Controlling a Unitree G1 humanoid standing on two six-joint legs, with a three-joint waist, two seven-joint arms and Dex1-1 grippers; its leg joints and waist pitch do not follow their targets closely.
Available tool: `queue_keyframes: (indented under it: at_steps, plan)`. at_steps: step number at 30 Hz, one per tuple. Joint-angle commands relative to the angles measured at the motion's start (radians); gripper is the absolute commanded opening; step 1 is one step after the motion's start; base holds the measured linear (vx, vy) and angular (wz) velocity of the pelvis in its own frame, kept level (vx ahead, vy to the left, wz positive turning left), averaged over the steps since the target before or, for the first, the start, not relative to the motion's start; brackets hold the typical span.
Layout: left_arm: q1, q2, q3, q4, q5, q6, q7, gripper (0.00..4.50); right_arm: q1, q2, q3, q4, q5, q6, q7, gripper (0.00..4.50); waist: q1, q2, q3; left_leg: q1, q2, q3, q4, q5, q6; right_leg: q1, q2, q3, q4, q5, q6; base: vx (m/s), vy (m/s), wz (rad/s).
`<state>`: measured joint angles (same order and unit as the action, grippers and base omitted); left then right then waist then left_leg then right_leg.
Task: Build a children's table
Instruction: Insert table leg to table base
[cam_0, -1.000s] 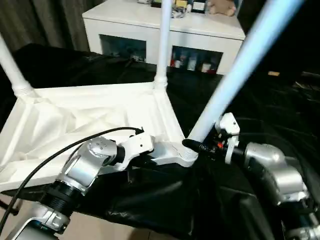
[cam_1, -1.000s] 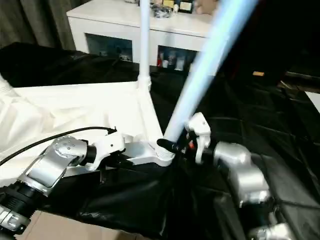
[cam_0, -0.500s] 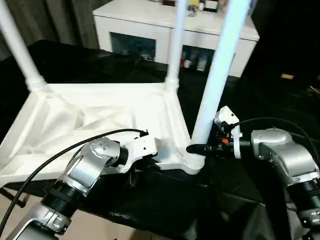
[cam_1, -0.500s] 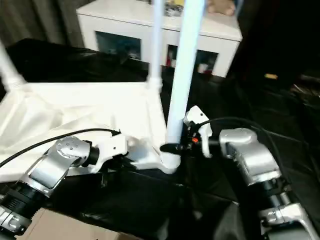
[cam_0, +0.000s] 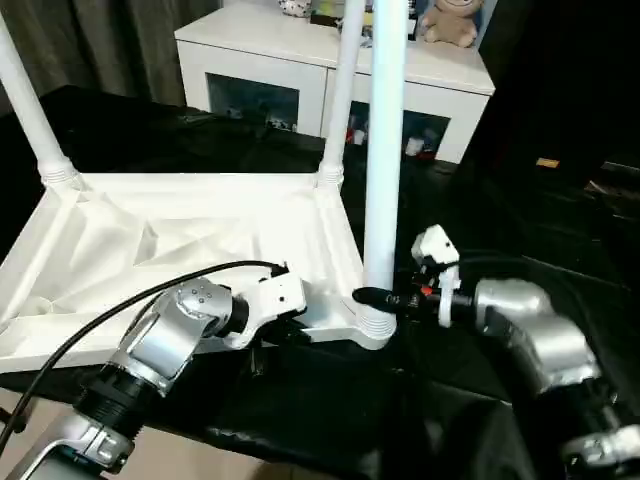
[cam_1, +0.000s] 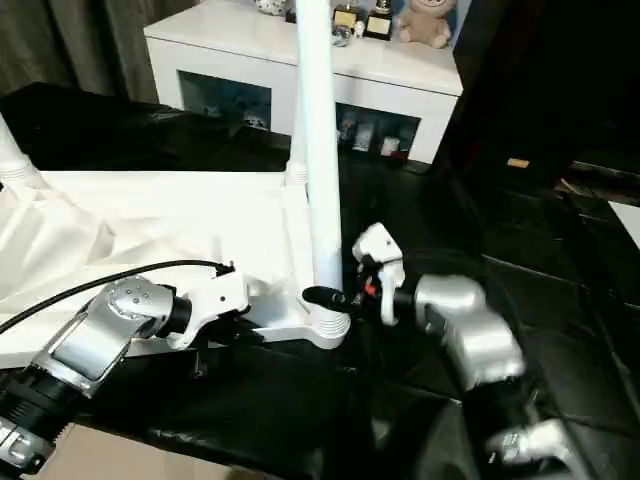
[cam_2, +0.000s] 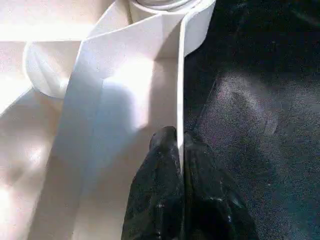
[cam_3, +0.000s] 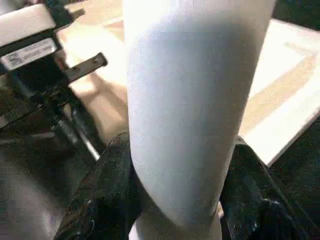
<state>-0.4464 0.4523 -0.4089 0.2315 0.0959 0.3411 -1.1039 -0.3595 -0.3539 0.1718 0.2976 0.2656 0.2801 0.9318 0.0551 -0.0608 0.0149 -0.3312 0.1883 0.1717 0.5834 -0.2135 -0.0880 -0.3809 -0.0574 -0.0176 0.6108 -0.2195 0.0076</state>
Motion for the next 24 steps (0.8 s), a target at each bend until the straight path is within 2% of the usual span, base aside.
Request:
queue_keyframes:
  at_steps: [1,2,4,5,6,7,8,9,10,11,12,13,14,15,16,18,19,20,21,22,23,24]
  plan:
    - [-0.020,-0.024,0.066,-0.032,-0.030,-0.036,0.069,0.00,0.116,0.011,0.025,0.121,-0.092,0.005,-0.117,1.86,0.000,0.016,-0.009,-0.004,0.044,-0.023,-0.096,-0.391,-0.013,0.003,-0.076,0.039,-0.105,-0.443,-0.132,0.000,0.000,0.00]
    - [-0.021,-0.027,0.070,-0.030,-0.029,-0.042,0.079,0.00,0.120,0.021,0.010,0.113,-0.081,-0.006,-0.127,1.86,-0.001,0.019,-0.009,-0.004,0.044,-0.026,-0.098,-0.404,-0.017,0.002,-0.076,0.039,-0.105,-0.454,-0.125,0.000,0.000,0.00]
    - [-0.024,-0.034,0.078,-0.026,-0.029,-0.057,0.093,0.00,0.121,0.037,-0.022,0.091,-0.050,-0.015,-0.133,1.86,-0.004,0.015,-0.009,-0.006,0.044,-0.028,-0.100,-0.414,-0.014,0.003,-0.074,0.038,-0.106,-0.461,-0.119,0.000,0.000,0.00]
    - [-0.035,-0.050,0.104,-0.017,-0.036,-0.094,0.128,0.28,0.116,0.069,-0.090,0.040,0.016,-0.025,-0.144,1.86,-0.004,0.023,-0.009,-0.004,0.044,-0.027,-0.099,-0.416,-0.013,0.001,-0.074,0.040,-0.108,-0.446,-0.124,0.000,0.000,0.00]
    - [-0.044,-0.060,0.130,-0.023,-0.070,-0.086,0.120,0.28,0.111,0.080,-0.118,0.000,0.051,-0.029,-0.138,1.86,-0.004,0.021,-0.010,-0.003,0.045,-0.026,-0.099,-0.411,-0.011,0.001,-0.074,0.040,-0.107,-0.429,-0.129,0.000,0.000,0.00]
    - [-0.044,-0.060,0.130,-0.023,-0.070,-0.086,0.120,0.56,0.111,0.080,-0.118,0.000,0.051,-0.029,-0.138,1.86,-0.005,0.020,-0.015,-0.007,0.046,-0.024,-0.098,-0.376,-0.008,0.009,-0.072,0.040,-0.101,-0.359,-0.145,0.000,0.000,0.00]
    - [-0.045,-0.061,0.133,-0.025,-0.075,-0.084,0.118,0.56,0.110,0.082,-0.121,-0.005,0.055,-0.030,-0.138,1.86,-0.001,0.018,-0.020,-0.007,0.045,-0.021,-0.094,-0.338,-0.002,0.012,-0.070,0.039,-0.093,-0.302,-0.159,0.000,0.000,0.00]
    - [-0.053,-0.070,0.170,-0.049,-0.131,-0.061,0.098,0.60,0.107,0.088,-0.145,-0.070,0.104,-0.024,-0.119,1.86,0.007,0.025,-0.028,-0.005,0.043,-0.011,-0.084,-0.238,0.020,0.014,-0.068,0.040,-0.080,-0.151,-0.198,0.000,0.000,0.00]
    - [-0.057,-0.075,0.200,-0.071,-0.172,-0.052,0.087,0.60,0.106,0.087,-0.153,-0.121,0.135,-0.013,-0.106,1.86,0.013,0.031,-0.028,-0.009,0.043,-0.003,-0.075,-0.174,0.038,0.012,-0.064,0.039,-0.073,-0.045,-0.240,0.000,0.000,0.00]
    - [-0.059,-0.077,0.214,-0.081,-0.190,-0.049,0.083,0.87,0.106,0.086,-0.156,-0.144,0.149,-0.007,-0.100,1.86,0.012,0.032,-0.028,-0.023,0.039,-0.003,-0.074,-0.136,0.046,0.025,-0.063,0.037,-0.062,0.030,-0.259,0.000,0.000,0.00]
    - [-0.065,-0.089,0.247,-0.096,-0.233,-0.033,0.077,0.95,0.105,0.080,-0.155,-0.174,0.161,-0.003,-0.089,1.86,0.012,0.030,-0.031,-0.027,0.040,-0.004,-0.072,-0.108,0.050,0.030,-0.063,0.035,-0.056,0.074,-0.263,0.000,0.000,0.00]
    - [-0.078,-0.105,0.287,-0.105,-0.282,-0.019,0.081,0.95,0.103,0.074,-0.152,-0.200,0.167,-0.002,-0.081,1.86,0.012,0.026,-0.032,-0.025,0.038,-0.001,-0.065,-0.068,0.060,0.031,-0.060,0.034,-0.048,0.149,-0.275,0.000,0.000,0.00]
    - [-0.078,-0.105,0.287,-0.105,-0.282,-0.019,0.081,0.98,0.103,0.074,-0.152,-0.200,0.167,-0.002,-0.081,1.85,0.012,0.023,-0.032,-0.028,0.035,-0.001,-0.063,-0.050,0.068,0.033,-0.060,0.033,-0.045,0.176,-0.282,0.000,0.000,0.00]
    - [-0.123,-0.139,0.373,-0.104,-0.375,0.012,0.098,1.01,0.085,0.066,-0.158,-0.241,0.179,0.004,-0.070,1.85,0.012,0.020,-0.032,-0.031,0.033,0.000,-0.060,-0.022,0.083,0.036,-0.061,0.033,-0.041,0.210,-0.290,0.000,0.000,0.00]
    - [-0.144,-0.151,0.403,-0.100,-0.404,0.024,0.109,1.12,0.076,0.063,-0.161,-0.253,0.183,0.008,-0.067,1.85,0.013,0.019,-0.032,-0.032,0.030,0.003,-0.055,-0.012,0.093,0.036,-0.061,0.033,-0.040,0.220,-0.302,0.000,0.000,0.00]
    - [-0.154,-0.155,0.415,-0.097,-0.414,0.028,0.115,1.38,0.072,0.062,-0.164,-0.259,0.187,0.011,-0.067,1.85,0.011,0.021,-0.032,-0.034,0.030,0.002,-0.053,0.010,0.108,0.037,-0.058,0.032,-0.035,0.243,-0.303,0.000,0.000,0.00]
    - [-0.181,-0.182,0.427,-0.100,-0.445,0.061,0.132,1.40,0.046,0.053,-0.162,-0.277,0.191,0.020,-0.059,1.85,0.009,0.015,-0.027,-0.034,0.032,0.002,-0.055,-0.003,0.114,0.036,-0.059,0.032,-0.039,0.212,-0.297,0.000,0.000,0.00]
    - [-0.195,-0.206,0.429,-0.111,-0.475,0.101,0.141,1.40,0.028,0.044,-0.156,-0.291,0.191,0.026,-0.048,1.85,0.012,0.019,-0.028,-0.026,0.034,0.004,-0.054,-0.017,0.108,0.032,-0.061,0.032,-0.040,0.174,-0.299,0.000,0.000,0.00]
    - [-0.197,-0.210,0.429,-0.113,-0.480,0.109,0.143,1.45,0.025,0.042,-0.154,-0.293,0.191,0.027,-0.045,1.85,0.012,0.020,-0.028,-0.026,0.034,0.003,-0.053,-0.019,0.106,0.033,-0.060,0.032,-0.040,0.163,-0.301,0.000,0.000,0.00]
    - [-0.203,-0.228,0.424,-0.120,-0.495,0.127,0.150,1.72,0.014,0.037,-0.147,-0.304,0.192,0.033,-0.035,1.85,0.014,0.019,-0.026,-0.027,0.036,0.004,-0.054,-0.021,0.104,0.032,-0.060,0.033,-0.041,0.151,-0.299,0.000,0.000,0.00]
    - [-0.206,-0.240,0.423,-0.121,-0.504,0.139,0.156,1.72,0.009,0.034,-0.142,-0.313,0.197,0.044,-0.031,1.85,0.015,0.017,-0.026,-0.026,0.037,0.004,-0.053,-0.020,0.102,0.033,-0.060,0.032,-0.041,0.147,-0.297,0.000,0.000,0.00]
    - [-0.208,-0.256,0.419,-0.124,-0.518,0.154,0.160,1.79,0.003,0.032,-0.133,-0.323,0.198,0.056,-0.030,1.85,0.017,0.019,-0.026,-0.026,0.036,0.003,-0.052,-0.018,0.102,0.033,-0.061,0.032,-0.040,0.149,-0.296,0.000,0.000,0.00]
